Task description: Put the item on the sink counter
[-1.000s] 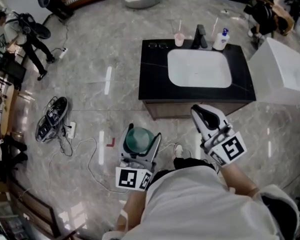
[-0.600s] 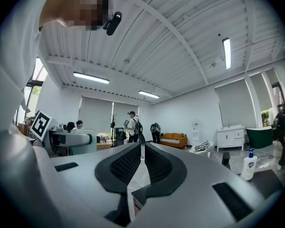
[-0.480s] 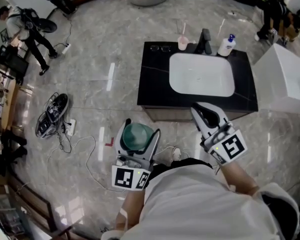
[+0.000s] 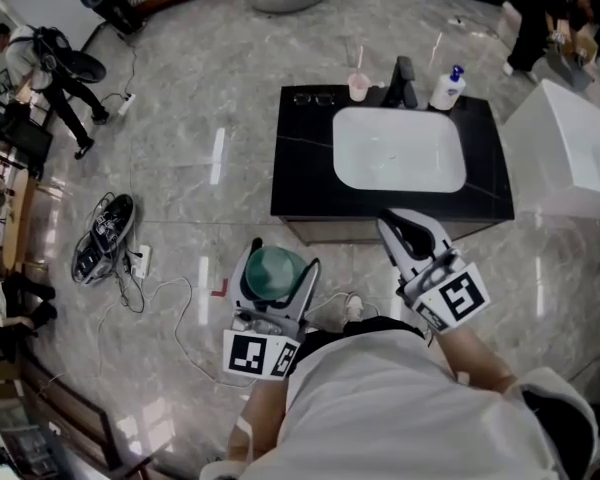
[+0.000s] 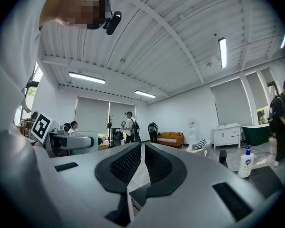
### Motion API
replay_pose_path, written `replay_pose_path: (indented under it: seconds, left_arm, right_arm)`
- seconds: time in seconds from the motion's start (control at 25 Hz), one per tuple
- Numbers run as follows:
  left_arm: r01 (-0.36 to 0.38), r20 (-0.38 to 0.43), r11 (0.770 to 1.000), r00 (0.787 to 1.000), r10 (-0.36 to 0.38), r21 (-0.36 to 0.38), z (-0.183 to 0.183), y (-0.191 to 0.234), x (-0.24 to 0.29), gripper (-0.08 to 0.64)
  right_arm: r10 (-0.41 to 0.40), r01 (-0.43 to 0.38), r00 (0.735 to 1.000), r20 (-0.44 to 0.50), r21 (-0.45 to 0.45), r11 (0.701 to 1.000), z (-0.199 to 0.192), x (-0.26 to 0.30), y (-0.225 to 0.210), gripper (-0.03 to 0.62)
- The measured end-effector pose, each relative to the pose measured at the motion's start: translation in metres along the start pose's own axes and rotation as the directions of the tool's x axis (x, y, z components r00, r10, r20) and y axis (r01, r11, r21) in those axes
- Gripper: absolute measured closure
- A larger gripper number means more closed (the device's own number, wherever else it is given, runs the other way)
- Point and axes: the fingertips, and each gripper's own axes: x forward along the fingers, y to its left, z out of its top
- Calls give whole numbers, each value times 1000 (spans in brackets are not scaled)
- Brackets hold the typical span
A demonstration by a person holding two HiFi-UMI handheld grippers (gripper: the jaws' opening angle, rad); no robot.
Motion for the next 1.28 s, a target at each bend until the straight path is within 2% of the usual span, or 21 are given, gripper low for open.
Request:
replay_pose_path:
  seconds: [0.52, 0.76, 1.0, 1.28]
  left_arm:
    - [-31, -14, 999, 999, 31, 37, -10, 3, 41, 161]
    - [-32, -7, 998, 999, 32, 53, -12, 0, 58, 161]
    - [-48, -3, 998, 999, 49, 46, -19, 14, 68, 161]
    - [-5, -26, 1000, 1000, 6, 31, -35, 32, 93, 161]
  right_arm:
    - [-4, 4, 1000, -4, 18, 1000, -9, -11, -36, 543]
    - [-21, 21, 1000, -8, 8, 1000, -10, -15, -49, 543]
    - [-32, 31, 999, -23, -16, 999, -8, -13, -52, 543]
    - [-72, 70, 996, -43, -31, 997, -16, 4, -60, 543]
